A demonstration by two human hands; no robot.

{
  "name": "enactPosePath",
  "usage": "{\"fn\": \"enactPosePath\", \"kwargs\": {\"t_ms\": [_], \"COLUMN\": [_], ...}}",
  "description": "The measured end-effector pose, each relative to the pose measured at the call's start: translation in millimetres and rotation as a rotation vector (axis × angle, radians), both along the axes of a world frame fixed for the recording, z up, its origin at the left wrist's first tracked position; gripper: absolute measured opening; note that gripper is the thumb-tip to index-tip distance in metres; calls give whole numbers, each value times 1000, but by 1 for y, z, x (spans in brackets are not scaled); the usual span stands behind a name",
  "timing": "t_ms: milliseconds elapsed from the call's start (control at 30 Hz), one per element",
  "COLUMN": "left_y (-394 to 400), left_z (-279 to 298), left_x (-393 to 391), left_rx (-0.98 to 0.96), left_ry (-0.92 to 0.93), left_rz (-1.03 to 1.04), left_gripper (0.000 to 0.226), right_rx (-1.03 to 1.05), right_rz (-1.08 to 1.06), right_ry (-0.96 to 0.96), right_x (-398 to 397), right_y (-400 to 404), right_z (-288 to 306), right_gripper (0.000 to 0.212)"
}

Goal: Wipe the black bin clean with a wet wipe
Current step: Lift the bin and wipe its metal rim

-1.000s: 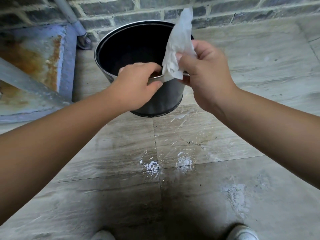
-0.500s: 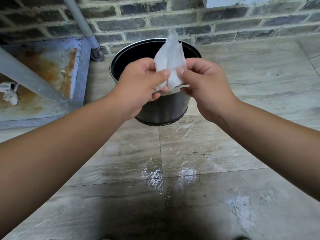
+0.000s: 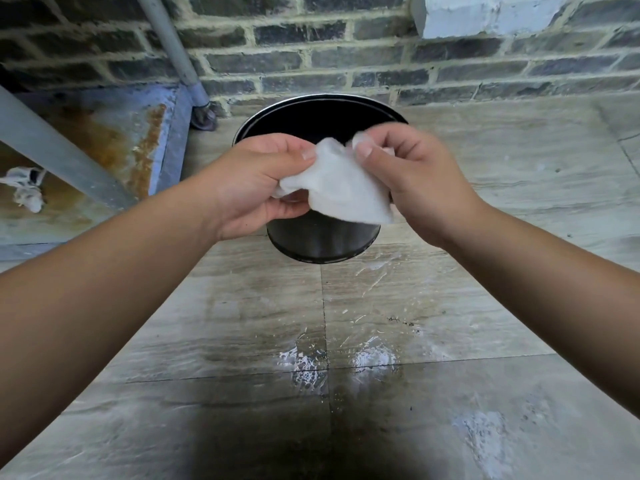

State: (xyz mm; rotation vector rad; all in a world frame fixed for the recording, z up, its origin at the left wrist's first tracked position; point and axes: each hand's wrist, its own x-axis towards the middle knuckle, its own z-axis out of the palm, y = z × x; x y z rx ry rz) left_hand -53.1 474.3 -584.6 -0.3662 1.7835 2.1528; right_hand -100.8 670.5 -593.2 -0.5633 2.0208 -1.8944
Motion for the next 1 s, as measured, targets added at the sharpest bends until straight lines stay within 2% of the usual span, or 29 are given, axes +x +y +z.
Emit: {"fn": "enactPosePath", "kwargs": {"t_ms": [67,200,300,400,467,567,633,733,867,933,1000], "left_y": [-1,-4,1,7,3,-9,-16,-16,-19,-19,-12], "left_z": [-1,0,-2,-5,-6,-6,-7,-3,5,8,12], "left_x": [0,0,-2,-7,-10,-11,-12,-17,-23,-27,-33], "left_rx": [67,449,381,260,231,213,67,-242,-550,-766,-814], "left_ry": [3,57,77,75,54,59,92,101,203,297,344], "left_rz": [51,-3,-88,-13,-18,-201,-331,-365,-196,-127,-46], "left_gripper": [18,42,57,43,38,54,65,53,10,9,9], "right_rx": [-40,-166,-286,-119,56,140,157,211,163,75,39], "right_rz": [-84,-160,7,187,170,112,100,70,31,-3,-91], "right_ry": [-104,-304,-398,-274,-139,-42,-14,65,8,-50,-9], "right_x": [0,-6,-10,-12,-12,-12,-14,-16,-24,-27,-33], "right_y": [-2,0,2,5,5,6,9,11,14,10,2], "right_z": [-3,-4,-3,-2,-2,1,2,3,6,10,14], "right_gripper": [18,19,31,42,41,29,19,6,6,13,20]}}
